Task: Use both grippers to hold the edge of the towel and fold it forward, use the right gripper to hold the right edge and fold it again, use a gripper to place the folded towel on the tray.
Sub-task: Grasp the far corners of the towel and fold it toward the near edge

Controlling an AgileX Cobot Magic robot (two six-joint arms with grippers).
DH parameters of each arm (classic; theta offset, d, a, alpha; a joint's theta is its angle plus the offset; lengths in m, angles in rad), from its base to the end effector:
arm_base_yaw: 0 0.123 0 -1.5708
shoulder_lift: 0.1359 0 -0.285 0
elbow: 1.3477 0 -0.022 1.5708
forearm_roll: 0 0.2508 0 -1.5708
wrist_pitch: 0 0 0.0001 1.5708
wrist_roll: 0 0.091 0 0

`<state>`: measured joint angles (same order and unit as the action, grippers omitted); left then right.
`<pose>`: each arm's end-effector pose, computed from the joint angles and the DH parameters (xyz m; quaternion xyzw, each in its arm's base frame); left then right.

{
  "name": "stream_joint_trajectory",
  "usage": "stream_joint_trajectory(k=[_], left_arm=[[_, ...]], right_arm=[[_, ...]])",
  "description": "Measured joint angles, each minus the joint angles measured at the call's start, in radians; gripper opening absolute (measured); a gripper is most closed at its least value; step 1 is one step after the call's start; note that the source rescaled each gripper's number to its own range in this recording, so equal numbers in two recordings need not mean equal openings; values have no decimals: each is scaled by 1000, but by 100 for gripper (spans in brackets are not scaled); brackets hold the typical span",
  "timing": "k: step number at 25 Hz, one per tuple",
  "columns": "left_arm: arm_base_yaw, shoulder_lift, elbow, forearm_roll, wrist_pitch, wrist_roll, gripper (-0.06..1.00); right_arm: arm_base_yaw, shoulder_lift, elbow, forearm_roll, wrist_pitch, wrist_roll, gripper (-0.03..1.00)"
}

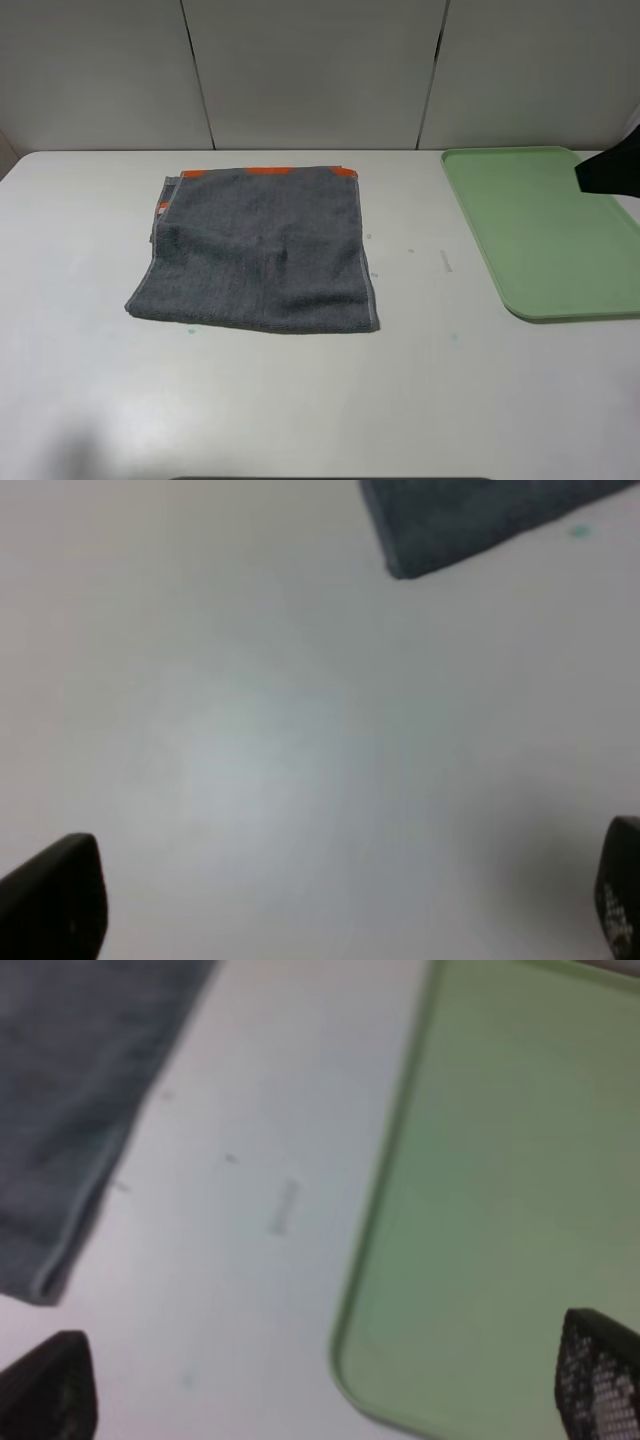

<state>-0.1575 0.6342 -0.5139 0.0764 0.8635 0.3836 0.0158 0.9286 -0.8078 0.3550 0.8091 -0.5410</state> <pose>0.1031 -0.0110 0.2642 0.2654 0.9050 0.0727 0.3244 0.1734 0.0257 0.3219 -0.1870 0.9032 0.0662 0.3807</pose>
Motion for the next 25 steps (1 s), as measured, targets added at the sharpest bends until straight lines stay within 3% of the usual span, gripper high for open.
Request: stream_joint_trajectory(k=[5, 15, 20, 25], left_arm=[[-138, 93, 0, 0, -15, 111, 97], [-320, 237, 0, 0, -46, 218, 97], [-386, 301, 0, 2, -54, 246, 97], [-394, 341, 0, 4, -57, 275, 97]], right_arm=[[128, 112, 0, 43, -41, -158, 100], [412, 305, -1, 9, -128, -285, 100], [490, 405, -1, -50, -177, -320, 100], [556, 503, -1, -93, -208, -331, 100]])
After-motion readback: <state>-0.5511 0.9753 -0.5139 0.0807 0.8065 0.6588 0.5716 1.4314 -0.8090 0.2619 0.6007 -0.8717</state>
